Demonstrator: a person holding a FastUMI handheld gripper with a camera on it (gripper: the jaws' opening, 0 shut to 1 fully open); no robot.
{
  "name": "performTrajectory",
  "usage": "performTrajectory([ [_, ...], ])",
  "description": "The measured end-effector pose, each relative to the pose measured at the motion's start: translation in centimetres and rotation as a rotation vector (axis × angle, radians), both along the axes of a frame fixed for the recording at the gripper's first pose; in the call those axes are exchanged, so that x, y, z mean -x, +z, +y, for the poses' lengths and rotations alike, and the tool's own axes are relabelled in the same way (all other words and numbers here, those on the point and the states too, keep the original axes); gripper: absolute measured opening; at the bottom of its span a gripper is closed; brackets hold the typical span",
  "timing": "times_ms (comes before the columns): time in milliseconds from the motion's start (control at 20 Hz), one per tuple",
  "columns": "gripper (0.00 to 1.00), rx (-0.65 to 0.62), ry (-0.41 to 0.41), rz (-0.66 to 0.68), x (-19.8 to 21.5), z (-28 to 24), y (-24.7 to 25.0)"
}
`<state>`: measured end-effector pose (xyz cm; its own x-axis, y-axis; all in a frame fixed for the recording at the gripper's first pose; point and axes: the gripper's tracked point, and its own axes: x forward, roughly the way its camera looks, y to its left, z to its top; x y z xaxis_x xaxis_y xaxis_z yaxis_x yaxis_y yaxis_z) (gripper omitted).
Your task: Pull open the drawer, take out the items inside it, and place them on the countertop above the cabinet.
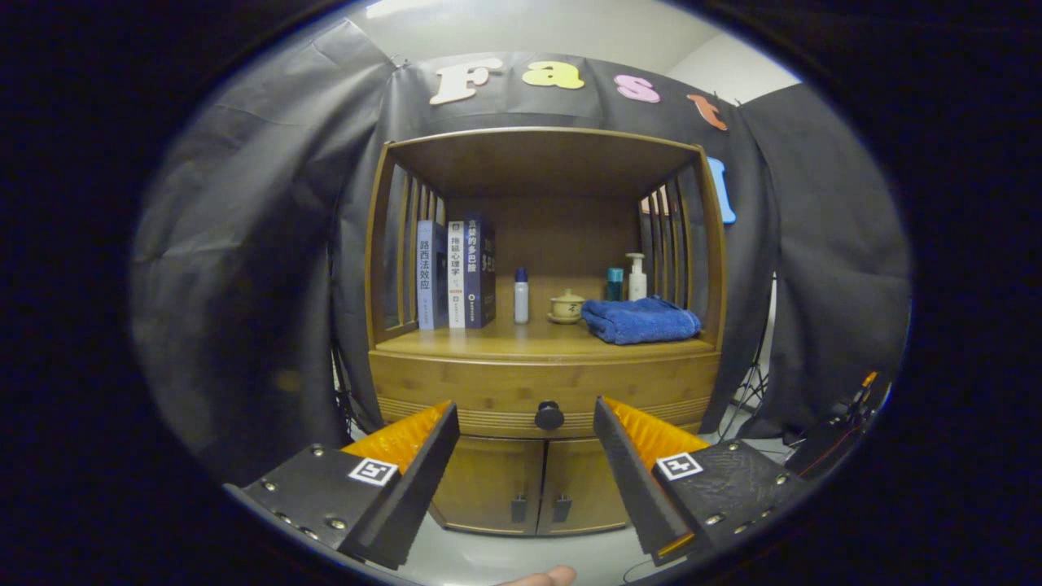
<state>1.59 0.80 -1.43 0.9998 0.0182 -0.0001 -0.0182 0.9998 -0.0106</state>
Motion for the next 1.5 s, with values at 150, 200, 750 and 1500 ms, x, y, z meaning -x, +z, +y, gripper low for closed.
performTrajectory([
  [150,0.99,0.003,-0.001,-0.009,-1.2,-0.2,-0.6],
  [200,0.99,0.005,0.001,-0.017,-1.8,-0.2,-0.7],
  [750,1.00,0.027,-0.039,0.018,-13.3,-0.7,-7.0],
  [1500,0.46,-0.066,-0.069,0.047,-18.9,-2.6,-9.7],
])
